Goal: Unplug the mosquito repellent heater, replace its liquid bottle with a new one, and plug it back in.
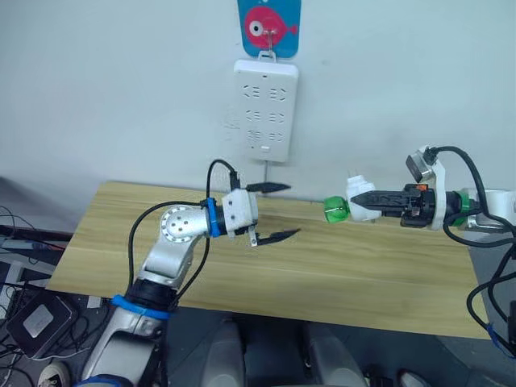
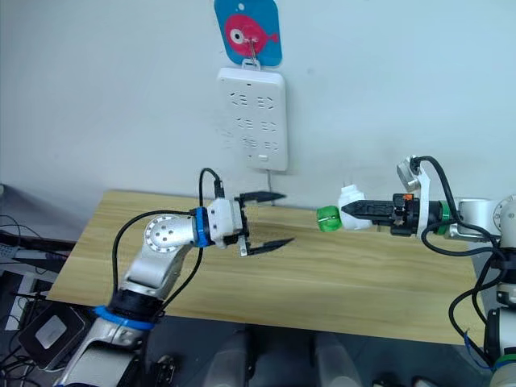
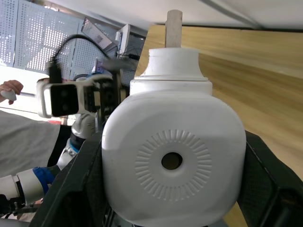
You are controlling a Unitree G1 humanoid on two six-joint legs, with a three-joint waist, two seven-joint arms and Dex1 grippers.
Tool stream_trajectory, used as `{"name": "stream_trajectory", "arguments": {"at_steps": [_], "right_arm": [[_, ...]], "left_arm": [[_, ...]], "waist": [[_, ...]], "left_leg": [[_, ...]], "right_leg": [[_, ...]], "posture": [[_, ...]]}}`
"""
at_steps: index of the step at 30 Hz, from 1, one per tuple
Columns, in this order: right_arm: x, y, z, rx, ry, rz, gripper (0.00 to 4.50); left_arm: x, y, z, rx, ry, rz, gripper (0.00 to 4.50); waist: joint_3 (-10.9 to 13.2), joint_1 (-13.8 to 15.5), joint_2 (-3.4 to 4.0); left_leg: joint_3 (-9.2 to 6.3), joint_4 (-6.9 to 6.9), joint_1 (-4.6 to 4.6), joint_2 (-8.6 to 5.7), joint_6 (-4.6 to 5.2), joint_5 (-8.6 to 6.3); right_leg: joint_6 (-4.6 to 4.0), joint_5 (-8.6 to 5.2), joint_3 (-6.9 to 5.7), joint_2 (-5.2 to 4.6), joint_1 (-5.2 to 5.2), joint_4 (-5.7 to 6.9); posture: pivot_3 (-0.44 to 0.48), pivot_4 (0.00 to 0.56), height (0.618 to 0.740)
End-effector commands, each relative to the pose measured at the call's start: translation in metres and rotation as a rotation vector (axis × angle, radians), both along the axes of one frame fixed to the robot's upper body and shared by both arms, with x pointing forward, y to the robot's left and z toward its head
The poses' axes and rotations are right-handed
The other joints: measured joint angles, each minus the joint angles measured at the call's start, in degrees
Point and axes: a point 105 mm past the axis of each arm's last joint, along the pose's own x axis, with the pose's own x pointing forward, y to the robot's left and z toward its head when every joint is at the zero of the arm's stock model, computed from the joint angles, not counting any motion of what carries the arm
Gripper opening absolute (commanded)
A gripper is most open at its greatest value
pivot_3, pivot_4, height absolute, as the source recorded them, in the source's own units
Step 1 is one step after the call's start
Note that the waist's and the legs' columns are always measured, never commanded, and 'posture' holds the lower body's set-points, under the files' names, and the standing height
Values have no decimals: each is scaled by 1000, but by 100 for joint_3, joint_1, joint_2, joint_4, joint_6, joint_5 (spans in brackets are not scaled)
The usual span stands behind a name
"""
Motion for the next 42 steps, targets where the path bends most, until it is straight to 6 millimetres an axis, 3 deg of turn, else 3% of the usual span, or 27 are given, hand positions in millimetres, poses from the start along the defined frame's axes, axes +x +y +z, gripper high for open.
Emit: {"name": "stream_trajectory", "arguments": {"at_steps": [1,8,18,21,26,32,37,39,42], "right_arm": [[-3,4,17,45,-54,32,3135],[-7,13,25,82,-66,71,3135],[-11,19,31,110,-79,99,3135],[-13,21,32,116,-80,108,3135],[-15,22,33,122,-79,115,3135],[-14,24,33,125,-79,119,3135],[-17,22,32,99,-79,126,3135],[-22,22,32,81,-85,146,3135],[-25,23,33,69,-90,163,3135]], "left_arm": [[-14,-16,5,12,-342,-86,4474],[-12,-29,12,-36,-550,-115,4474],[-12,-39,12,-52,-612,-143,4474],[-11,-40,11,-55,-615,-144,3872],[-12,-40,13,-64,-621,-150,2425],[-16,-42,17,-105,-600,-176,2319],[-11,-43,39,-232,-267,-147,2319],[4,-37,54,-345,164,-123,2319],[10,-31,58,-439,741,-175,2319]], "waist": [[0,-1,0],[0,-12,0],[0,-42,0],[0,-70,0],[0,-108,0],[0,-151,0],[0,-158,0],[3,-161,4],[6,-177,4]], "left_leg": [[3,-1,-1,-7,2,1],[0,-3,-8,-29,11,-1],[-1,-3,-8,-30,16,2],[-2,-3,-8,-31,18,3],[-4,-4,-9,-31,20,4],[-4,-4,-8,-31,21,5],[-5,-6,-8,-31,21,5],[-8,-6,-9,-31,21,6],[-20,-5,-10,-31,22,6]], "right_leg": [[5,2,3,-7,0,-2],[15,5,-1,-29,-1,-2],[15,5,-4,-30,-1,7],[15,5,-4,-30,-1,9],[15,5,-7,-31,-1,10],[15,5,-7,-31,-1,11],[16,5,-8,-31,-1,13],[15,4,-10,-31,-1,14],[19,1,-18,-32,-1,19]], "posture": [[-48,239,740],[-65,244,740],[-79,248,740],[-83,250,740],[-81,255,740],[-79,260,740],[-80,263,740],[-90,266,740],[-90,266,740]]}}
